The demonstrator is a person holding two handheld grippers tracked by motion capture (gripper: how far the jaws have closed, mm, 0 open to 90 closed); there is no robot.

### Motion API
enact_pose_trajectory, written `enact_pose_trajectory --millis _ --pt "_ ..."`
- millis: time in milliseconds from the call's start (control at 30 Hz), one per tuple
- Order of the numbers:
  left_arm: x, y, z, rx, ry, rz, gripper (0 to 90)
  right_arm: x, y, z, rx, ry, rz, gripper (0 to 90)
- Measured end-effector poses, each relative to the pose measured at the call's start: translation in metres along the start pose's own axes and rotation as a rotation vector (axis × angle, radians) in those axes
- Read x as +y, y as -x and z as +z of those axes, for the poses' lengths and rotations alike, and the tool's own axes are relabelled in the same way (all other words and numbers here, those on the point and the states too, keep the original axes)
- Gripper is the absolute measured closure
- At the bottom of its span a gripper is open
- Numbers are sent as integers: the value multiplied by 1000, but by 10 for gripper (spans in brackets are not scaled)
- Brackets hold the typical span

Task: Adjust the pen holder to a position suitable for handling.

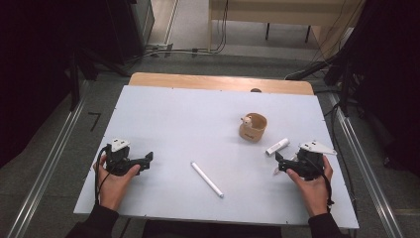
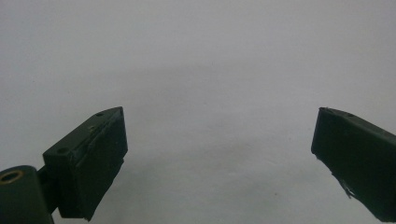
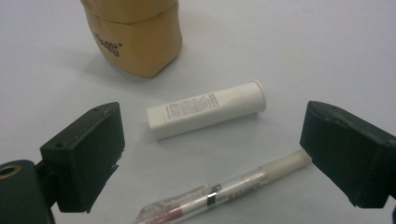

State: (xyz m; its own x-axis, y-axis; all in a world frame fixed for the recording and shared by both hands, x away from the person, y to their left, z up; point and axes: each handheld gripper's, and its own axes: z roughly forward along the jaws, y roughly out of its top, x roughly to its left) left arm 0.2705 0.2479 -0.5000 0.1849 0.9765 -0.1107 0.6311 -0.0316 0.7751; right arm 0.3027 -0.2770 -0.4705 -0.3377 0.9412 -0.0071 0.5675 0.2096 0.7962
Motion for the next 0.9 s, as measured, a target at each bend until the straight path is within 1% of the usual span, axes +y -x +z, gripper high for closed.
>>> enact_pose_trajectory --millis 200,533,700,900 --pt "0 0 0 -1 -2 1 39 7 -7 6 10 1 -8 49" --pt "0 0 0 -3 -1 -2 40 16 -17 15 29 -4 -35 51" --pt "0 0 0 -4 0 -1 40 21 -22 19 43 3 -39 51" --pt "0 0 1 -3 -2 0 40 31 -32 26 64 18 -51 53"
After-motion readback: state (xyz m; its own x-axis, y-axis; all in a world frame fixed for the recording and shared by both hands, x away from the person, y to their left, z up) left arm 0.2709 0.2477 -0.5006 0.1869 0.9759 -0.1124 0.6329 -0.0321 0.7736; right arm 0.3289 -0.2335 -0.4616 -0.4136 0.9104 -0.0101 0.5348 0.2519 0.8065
